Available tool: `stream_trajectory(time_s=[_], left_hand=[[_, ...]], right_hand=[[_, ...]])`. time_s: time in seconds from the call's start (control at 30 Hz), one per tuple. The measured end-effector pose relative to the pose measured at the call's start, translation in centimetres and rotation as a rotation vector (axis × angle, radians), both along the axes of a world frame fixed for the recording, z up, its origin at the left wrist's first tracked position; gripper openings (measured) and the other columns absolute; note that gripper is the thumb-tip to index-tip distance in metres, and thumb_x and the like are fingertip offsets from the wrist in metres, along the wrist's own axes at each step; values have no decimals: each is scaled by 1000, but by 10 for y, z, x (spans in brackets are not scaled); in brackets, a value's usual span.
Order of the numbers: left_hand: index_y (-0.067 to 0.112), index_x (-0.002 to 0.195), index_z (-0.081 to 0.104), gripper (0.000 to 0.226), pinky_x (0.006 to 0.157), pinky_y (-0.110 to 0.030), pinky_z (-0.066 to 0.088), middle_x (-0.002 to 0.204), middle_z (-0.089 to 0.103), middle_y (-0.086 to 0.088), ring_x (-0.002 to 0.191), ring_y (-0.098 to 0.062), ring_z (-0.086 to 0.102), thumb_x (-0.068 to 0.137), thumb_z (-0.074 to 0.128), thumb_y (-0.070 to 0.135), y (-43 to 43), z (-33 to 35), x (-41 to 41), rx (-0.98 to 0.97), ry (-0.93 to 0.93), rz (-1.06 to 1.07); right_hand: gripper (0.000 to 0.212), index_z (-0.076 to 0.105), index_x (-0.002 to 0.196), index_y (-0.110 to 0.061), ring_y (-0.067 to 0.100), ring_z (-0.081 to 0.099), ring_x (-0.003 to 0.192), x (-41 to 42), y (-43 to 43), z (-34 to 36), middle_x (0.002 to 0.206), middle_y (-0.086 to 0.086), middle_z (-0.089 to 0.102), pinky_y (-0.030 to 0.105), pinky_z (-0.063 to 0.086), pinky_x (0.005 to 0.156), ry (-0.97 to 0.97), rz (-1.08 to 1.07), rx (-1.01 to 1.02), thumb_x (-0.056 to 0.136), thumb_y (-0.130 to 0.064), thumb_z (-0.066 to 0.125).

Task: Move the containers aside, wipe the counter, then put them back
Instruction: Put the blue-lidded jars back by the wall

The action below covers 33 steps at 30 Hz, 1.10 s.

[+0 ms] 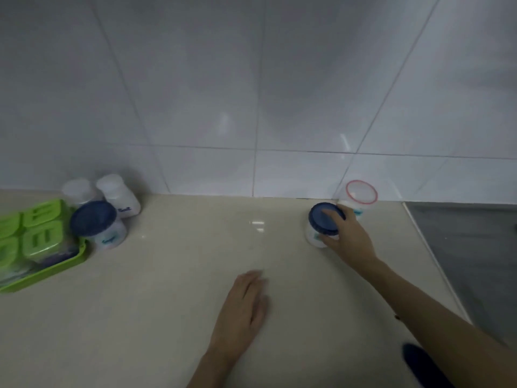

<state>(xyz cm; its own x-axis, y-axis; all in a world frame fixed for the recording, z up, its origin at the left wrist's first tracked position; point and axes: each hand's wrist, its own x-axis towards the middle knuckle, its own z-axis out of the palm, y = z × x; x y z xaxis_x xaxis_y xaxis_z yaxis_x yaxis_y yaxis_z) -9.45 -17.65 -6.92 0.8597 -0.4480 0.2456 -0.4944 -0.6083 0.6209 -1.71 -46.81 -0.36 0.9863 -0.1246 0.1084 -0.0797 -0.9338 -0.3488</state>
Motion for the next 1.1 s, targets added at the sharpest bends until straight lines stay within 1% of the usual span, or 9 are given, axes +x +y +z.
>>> stream_trajectory(time_s=[0.07, 0.17, 0.23, 0.37, 0.5, 0.73, 0.87, 1.0, 1.1], left_hand=[[15, 129, 55, 39, 117, -21, 20, 139, 50, 1, 132, -11, 41, 91, 51, 24, -21, -4, -1, 26, -12, -14], [13, 127, 57, 39, 117, -28, 23, 138, 52, -2, 131, -15, 43, 90, 52, 24, -44, -15, 1, 72, -33, 5], [12, 122, 60, 36, 116, -25, 25, 134, 54, -2, 128, -15, 46, 89, 53, 24, -54, -19, 1, 70, -21, 59], [10, 113, 65, 34, 114, -22, 25, 128, 61, -4, 123, -15, 51, 91, 49, 29, -73, -25, -5, 115, -11, 137], [8, 110, 68, 35, 114, -25, 26, 124, 64, -7, 119, -15, 53, 90, 49, 30, -78, -27, -6, 178, -24, 160], [7, 114, 65, 35, 114, -27, 26, 127, 62, -6, 123, -13, 48, 88, 49, 26, -82, -30, -7, 187, -52, 170], [9, 115, 64, 34, 115, -25, 23, 129, 61, -7, 123, -17, 51, 90, 49, 27, -82, -28, -8, 211, -8, 178], [3, 124, 59, 44, 115, -30, 21, 134, 57, -12, 127, -24, 50, 92, 49, 31, -68, -15, -7, 283, -11, 99], [3, 129, 55, 48, 117, -29, 16, 138, 53, -12, 130, -24, 47, 94, 45, 34, -43, -7, -15, 280, -1, 162]], right_hand=[[61, 48, 133, -18, 33, 53, 117, 2, -15, -4, 142, 14, 41, 41, 52, 85, -12, 24, -30, 78, -29, 72], [62, 55, 127, -11, 40, 59, 108, 19, -29, -10, 128, 20, 57, 45, 51, 87, -90, 111, -242, 71, -27, 78], [62, 60, 121, -9, 38, 63, 104, 31, -32, -9, 121, 19, 63, 44, 51, 86, -118, 118, -335, 65, -26, 82], [62, 62, 117, -7, 35, 65, 102, 47, -42, -12, 116, 19, 66, 43, 52, 86, -140, 164, -415, 61, -25, 85], [59, 62, 119, -5, 36, 64, 106, 51, -52, -19, 119, 20, 66, 45, 52, 88, -210, 186, -467, 67, -26, 81], [58, 57, 127, -6, 38, 60, 115, 72, -56, -25, 127, 21, 61, 48, 48, 94, -155, 154, -436, 75, -24, 76], [61, 39, 141, -8, 37, 42, 131, 72, -51, -12, 146, 18, 43, 48, 31, 108, -60, 146, -412, 86, -25, 61], [56, 55, 124, -3, 42, 59, 100, 49, -34, 2, 122, 24, 59, 45, 48, 87, -182, 128, -243, 71, -12, 69], [43, 58, 117, -4, 37, 61, 95, 13, -2, -5, 111, 18, 62, 43, 49, 81, -187, 262, -167, 74, -12, 62]])
